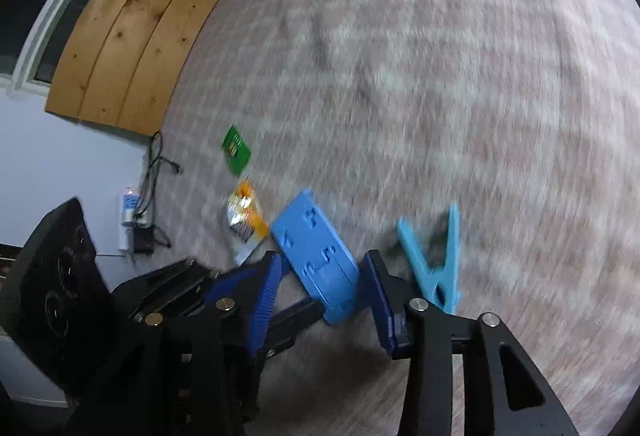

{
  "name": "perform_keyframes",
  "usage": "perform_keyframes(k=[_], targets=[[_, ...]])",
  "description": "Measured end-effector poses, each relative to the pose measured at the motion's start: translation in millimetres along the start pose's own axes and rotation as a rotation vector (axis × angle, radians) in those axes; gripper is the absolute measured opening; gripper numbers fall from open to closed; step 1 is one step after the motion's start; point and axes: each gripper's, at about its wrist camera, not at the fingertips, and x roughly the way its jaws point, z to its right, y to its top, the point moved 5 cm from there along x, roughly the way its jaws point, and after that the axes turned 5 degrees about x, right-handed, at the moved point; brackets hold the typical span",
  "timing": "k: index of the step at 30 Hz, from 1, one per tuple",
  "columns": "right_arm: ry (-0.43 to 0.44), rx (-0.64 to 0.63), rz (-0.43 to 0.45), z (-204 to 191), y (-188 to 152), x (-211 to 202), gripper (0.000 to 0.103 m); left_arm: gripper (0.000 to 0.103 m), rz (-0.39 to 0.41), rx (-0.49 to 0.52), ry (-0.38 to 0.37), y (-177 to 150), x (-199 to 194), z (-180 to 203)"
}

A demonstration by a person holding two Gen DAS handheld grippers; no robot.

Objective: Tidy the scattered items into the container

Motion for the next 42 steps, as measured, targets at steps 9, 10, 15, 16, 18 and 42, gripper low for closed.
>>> perform_keyframes(k=[9, 10, 15, 16, 18, 42], targets=[[0.018, 0.026, 0.018, 2, -18, -2, 0.031, 0.038, 0.007, 0.037, 0.02, -3, -3, 15], [0.021, 0.026, 0.023, 1, -20, -3, 0.031, 0.038, 0.01, 0.04, 0.02, -3, -4, 17], [0.045, 0.032, 0.062, 1, -28, -21, 0.031, 0.038, 0.041, 0.077, 0.021, 3, -18, 36], [0.05, 0.035, 0.071, 2, -29, -27, 0.031, 0.039, 0.048, 0.092, 0.02, 5, -20, 42], [0.057, 0.04, 0.095, 5, -32, -41, 0.031, 0.039, 0.06, 0.123, 0.013, 11, -25, 57], [-0.039, 0.354, 0.515, 171, -165, -275, 0.032, 0.042, 0.085, 0.627, -0.296, 22, -13, 358]])
